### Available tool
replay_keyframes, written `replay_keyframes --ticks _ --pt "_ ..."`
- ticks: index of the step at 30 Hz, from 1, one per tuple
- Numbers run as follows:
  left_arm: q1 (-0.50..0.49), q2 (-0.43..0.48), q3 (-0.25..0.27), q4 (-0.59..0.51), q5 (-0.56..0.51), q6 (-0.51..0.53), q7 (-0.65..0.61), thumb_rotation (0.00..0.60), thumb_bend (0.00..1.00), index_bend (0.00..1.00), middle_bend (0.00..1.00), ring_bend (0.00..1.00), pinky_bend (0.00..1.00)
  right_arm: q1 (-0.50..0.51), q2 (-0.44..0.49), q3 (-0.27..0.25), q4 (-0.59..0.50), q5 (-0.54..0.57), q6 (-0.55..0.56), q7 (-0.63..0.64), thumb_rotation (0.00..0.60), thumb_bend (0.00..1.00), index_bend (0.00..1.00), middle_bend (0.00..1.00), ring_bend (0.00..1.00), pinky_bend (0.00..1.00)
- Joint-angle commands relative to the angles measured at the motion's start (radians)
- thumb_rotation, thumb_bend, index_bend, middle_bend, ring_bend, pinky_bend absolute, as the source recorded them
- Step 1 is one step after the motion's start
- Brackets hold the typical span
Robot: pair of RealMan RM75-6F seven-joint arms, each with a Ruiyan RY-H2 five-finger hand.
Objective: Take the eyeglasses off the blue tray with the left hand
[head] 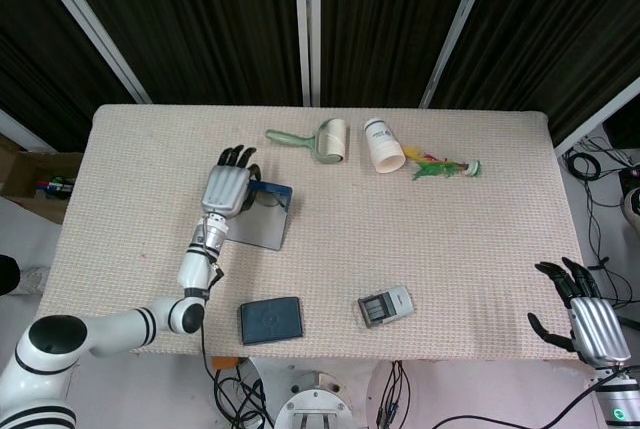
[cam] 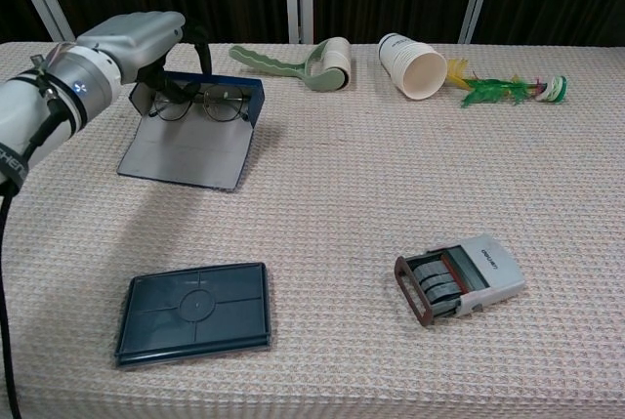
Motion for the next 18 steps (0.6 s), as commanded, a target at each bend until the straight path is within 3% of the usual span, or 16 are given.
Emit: replay_keyframes --ticks 1,11,18 --pt "0.045 -0.114 0.013 0.153 0.108 0.089 -0.121 0.6 0.48 0.49 0.13 0.06 0.11 -0.001 0.001 0.001 -0.003 0.0 0.002 -0.002 0.6 0.24 0.18 0.18 0.0 0.1" --pt "0.036 -0.233 -0.003 0.354 0.214 0.126 -0.141 0.6 0.49 0.47 0.12 0.06 0.11 -0.011 0.004 -0.001 -0.007 0.005 0.011 -0.006 0.6 0.25 0.18 0.18 0.0 0.1" --pt "0.009 -0.221 -0.051 0.341 0.214 0.035 -0.14 0.6 0.48 0.46 0.12 0.06 0.11 -0.015 0.007 0.0 -0.009 0.007 0.014 -0.005 0.6 0.25 0.18 0.18 0.0 0.1"
